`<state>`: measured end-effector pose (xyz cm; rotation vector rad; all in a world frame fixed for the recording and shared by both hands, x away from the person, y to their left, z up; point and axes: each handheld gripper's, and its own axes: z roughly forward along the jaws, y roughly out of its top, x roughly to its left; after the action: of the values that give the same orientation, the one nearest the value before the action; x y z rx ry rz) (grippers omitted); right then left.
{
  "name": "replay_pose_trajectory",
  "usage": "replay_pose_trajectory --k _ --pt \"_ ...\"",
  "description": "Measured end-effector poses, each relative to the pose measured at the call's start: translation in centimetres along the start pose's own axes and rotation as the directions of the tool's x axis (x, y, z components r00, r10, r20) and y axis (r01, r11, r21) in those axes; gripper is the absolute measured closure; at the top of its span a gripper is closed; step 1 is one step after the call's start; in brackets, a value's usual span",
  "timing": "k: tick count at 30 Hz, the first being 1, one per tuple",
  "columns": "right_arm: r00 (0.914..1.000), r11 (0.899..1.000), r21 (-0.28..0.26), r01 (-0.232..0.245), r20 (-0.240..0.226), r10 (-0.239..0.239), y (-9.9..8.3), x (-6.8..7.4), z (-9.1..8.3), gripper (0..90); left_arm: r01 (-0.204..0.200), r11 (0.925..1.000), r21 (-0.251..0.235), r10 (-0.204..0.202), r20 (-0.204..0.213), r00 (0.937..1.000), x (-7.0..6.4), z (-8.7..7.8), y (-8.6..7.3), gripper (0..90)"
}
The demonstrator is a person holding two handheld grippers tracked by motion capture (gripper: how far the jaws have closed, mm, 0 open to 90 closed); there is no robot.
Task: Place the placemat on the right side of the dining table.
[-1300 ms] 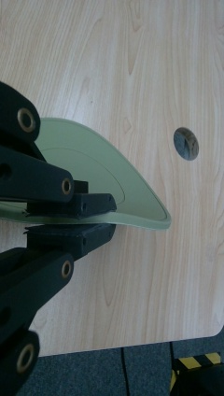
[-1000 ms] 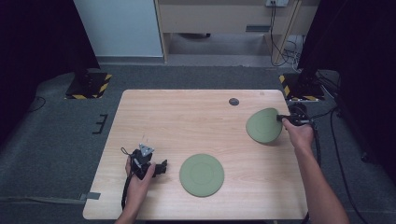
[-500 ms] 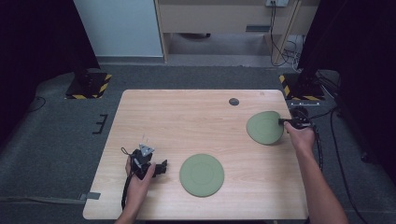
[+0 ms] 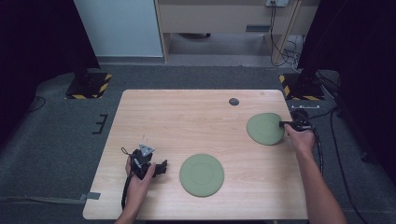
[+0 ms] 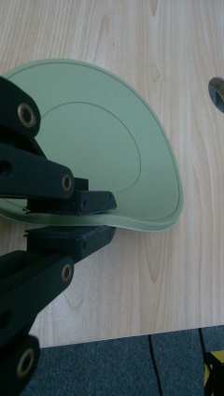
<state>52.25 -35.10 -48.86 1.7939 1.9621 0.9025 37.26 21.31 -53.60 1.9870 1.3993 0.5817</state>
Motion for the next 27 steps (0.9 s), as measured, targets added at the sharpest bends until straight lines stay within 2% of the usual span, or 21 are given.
replay_pose_trajectory --k 15,19,27 --pt "0.9999 1.000 0.005 -0.003 0.013 0.003 -0.30 -0.31 0.36 80.8 -0.003 1.0000 0.002 0.003 0.002 1.0000 -0.01 0.01 0.01 3.2" --pt "0.9996 1.000 0.007 -0.021 0.020 0.021 -0.54 -0.52 0.66 79.2 -0.004 1.0000 0.003 0.004 0.002 1.0000 -0.03 0.01 0.01 3.2" --pt "0.9994 1.000 0.008 -0.026 0.022 0.026 -0.65 -0.74 0.81 76.9 -0.005 1.0000 0.005 0.004 0.003 1.0000 -0.03 0.03 0.02 3.1"
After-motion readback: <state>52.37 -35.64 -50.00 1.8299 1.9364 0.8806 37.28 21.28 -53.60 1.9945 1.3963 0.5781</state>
